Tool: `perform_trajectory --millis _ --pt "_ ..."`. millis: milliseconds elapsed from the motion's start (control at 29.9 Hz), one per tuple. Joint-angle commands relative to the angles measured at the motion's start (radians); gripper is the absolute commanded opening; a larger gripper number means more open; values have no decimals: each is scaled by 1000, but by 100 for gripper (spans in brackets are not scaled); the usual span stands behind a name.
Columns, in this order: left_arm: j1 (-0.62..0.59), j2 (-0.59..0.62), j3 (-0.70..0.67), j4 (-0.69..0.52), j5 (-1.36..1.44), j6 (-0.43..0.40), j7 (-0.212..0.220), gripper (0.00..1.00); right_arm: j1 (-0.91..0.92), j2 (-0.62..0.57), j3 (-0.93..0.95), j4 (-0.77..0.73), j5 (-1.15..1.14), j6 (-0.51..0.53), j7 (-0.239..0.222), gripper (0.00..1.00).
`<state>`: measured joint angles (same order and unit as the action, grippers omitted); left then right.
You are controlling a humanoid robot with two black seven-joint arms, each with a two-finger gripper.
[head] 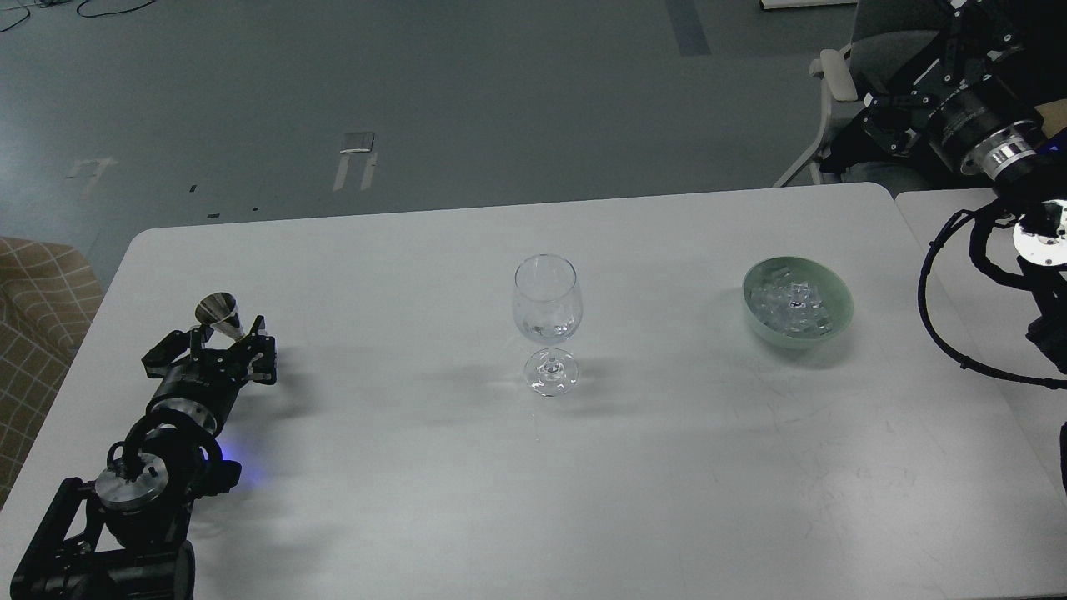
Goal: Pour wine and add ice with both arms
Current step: 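Lower the jigger onto the table and open the left gripper, then raise the left gripper up and away from the jigger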
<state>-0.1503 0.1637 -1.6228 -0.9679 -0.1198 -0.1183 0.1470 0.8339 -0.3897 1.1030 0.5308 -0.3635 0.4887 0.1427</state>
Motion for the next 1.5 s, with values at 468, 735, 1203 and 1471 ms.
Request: perform_trajectory --millis 468,735,1203,1471 --pt "18 33 -2 -2 -3 -4 13 91 1 -5 1 0 0 0 0 100" --pt "43 51 -2 -15 -6 -7 19 91 1 -1 0 0 0 0 0 100" --pt "123 53 -14 -100 -6 -7 40 92 1 -8 1 0 0 0 0 100" --pt "196 73 -65 -155 -6 -7 86 92 -1 -9 1 0 0 0 0 100"
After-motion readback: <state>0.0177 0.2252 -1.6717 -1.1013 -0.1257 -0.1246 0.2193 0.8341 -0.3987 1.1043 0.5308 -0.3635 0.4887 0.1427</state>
